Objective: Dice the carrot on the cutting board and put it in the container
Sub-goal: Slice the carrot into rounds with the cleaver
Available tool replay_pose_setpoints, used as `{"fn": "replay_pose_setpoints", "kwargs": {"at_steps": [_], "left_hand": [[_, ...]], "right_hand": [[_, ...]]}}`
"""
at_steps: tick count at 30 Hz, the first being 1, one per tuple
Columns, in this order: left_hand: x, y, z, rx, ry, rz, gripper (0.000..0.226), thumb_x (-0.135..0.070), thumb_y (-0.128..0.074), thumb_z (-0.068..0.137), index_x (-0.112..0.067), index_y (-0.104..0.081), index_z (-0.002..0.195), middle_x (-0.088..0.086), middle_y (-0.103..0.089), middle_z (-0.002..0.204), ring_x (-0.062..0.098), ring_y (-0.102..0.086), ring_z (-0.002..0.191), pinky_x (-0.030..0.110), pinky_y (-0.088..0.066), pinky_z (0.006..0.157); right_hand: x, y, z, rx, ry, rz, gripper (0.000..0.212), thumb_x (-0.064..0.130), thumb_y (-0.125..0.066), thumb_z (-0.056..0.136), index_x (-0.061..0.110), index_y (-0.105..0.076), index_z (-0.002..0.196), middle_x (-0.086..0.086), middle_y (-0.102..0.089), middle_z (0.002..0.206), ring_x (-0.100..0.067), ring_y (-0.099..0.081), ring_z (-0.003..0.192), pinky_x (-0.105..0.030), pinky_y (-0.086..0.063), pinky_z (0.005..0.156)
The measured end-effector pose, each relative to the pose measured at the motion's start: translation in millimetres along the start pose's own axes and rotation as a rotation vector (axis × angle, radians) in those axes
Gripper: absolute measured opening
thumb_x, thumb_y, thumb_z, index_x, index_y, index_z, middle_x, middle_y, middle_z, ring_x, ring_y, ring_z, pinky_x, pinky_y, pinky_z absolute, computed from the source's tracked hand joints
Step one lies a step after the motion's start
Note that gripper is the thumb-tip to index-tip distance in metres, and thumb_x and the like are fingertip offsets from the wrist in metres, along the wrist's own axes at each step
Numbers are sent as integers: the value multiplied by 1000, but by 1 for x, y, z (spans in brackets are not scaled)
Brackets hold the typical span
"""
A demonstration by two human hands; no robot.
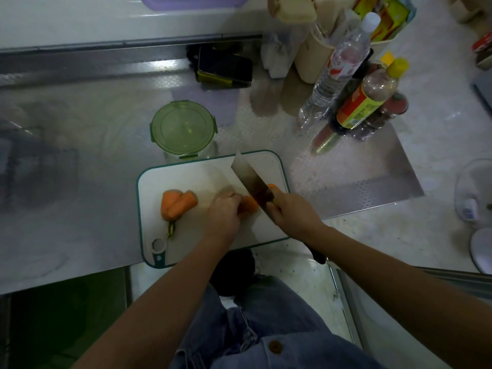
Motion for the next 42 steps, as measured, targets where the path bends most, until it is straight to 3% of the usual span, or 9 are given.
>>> {"fn": "replay_pose_setpoints", "kwargs": {"at_steps": [6, 10, 16, 20, 23, 27, 30, 36, 42], "left_hand": [[-3, 3, -2, -7, -4, -37, 9, -12, -68, 81, -9, -72, 90, 9, -64, 96, 25, -58, 89, 23, -34, 71], [-4, 3, -1, -8, -5, -40, 9, -10, -69, 81, -10, -73, 89, 8, -65, 95, 25, -58, 88, 24, -37, 72], [-2, 1, -2, -7, 8, -21, 21, -11, -73, 75, -15, -73, 95, 6, -66, 100, 27, -60, 91, 27, -43, 74], [-5, 5, -4, 35, -11, -3, 22, -9, -67, 79, -6, -70, 101, 12, -61, 105, 30, -57, 96, 26, -34, 74], [-3, 4, -6, 24, 19, -7, 21, -10, -67, 81, -6, -68, 102, 11, -58, 107, 28, -55, 97, 27, -37, 79], [2, 1, -5, 4, 76, 3, 14, -16, -69, 82, -9, -64, 93, 8, -56, 103, 25, -54, 94, 26, -37, 77], [3, 1, -5, 1, 74, -9, 12, -16, -70, 82, -10, -63, 90, 8, -56, 100, 24, -54, 91, 23, -32, 74], [2, 2, -3, -3, 57, -21, 12, -17, -70, 81, -10, -65, 88, 10, -58, 97, 25, -54, 90, 24, -33, 72], [2, 2, -2, 13, 54, 16, 18, -11, -71, 76, -6, -68, 93, 11, -59, 99, 28, -56, 91, 24, -29, 69]], "right_hand": [[6, 0, -8, 65, 13, -75, 45, 27, -43, 98, 13, -35, 140, -15, -64, 94, -33, -63, 80, -31, -43, 64], [15, -1, -10, 86, -9, -103, 55, 23, -42, 99, 16, -21, 149, -18, -54, 131, -36, -61, 100, -38, -46, 80], [12, -20, -1, 87, -67, -48, 54, 26, -41, 99, 23, -21, 150, -11, -41, 147, -34, -57, 112, -40, -48, 87], [9, -22, 2, 17, -106, 20, 51, 26, -44, 99, 14, -30, 146, -16, -57, 127, -36, -59, 104, -39, -47, 81], [5, -18, 2, -29, -76, 38, 45, 26, -45, 97, 11, -39, 140, -17, -65, 107, -37, -62, 92, -36, -44, 71], [2, -7, -3, -8, -10, -14, 41, 27, -45, 97, 12, -40, 135, -14, -65, 87, -33, -62, 77, -30, -37, 60], [7, 0, -6, 54, -1, -59, 50, 26, -44, 97, 13, -32, 143, -16, -65, 99, -33, -62, 84, -34, -44, 68], [16, 6, -12, 115, 10, -80, 58, 22, -44, 99, 15, -18, 151, -19, -54, 131, -37, -60, 98, -37, -46, 80], [8, -23, -4, 104, -42, -33, 58, 28, -43, 98, 24, -18, 151, -10, -34, 151, -33, -56, 113, -42, -50, 88]]}}
Point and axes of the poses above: each hand's wrist, its own z-axis towards the middle knuckle, its own y-axis out of the back of the hand, x = y × z, the point moved 3 cm from there along z, towards the middle knuckle
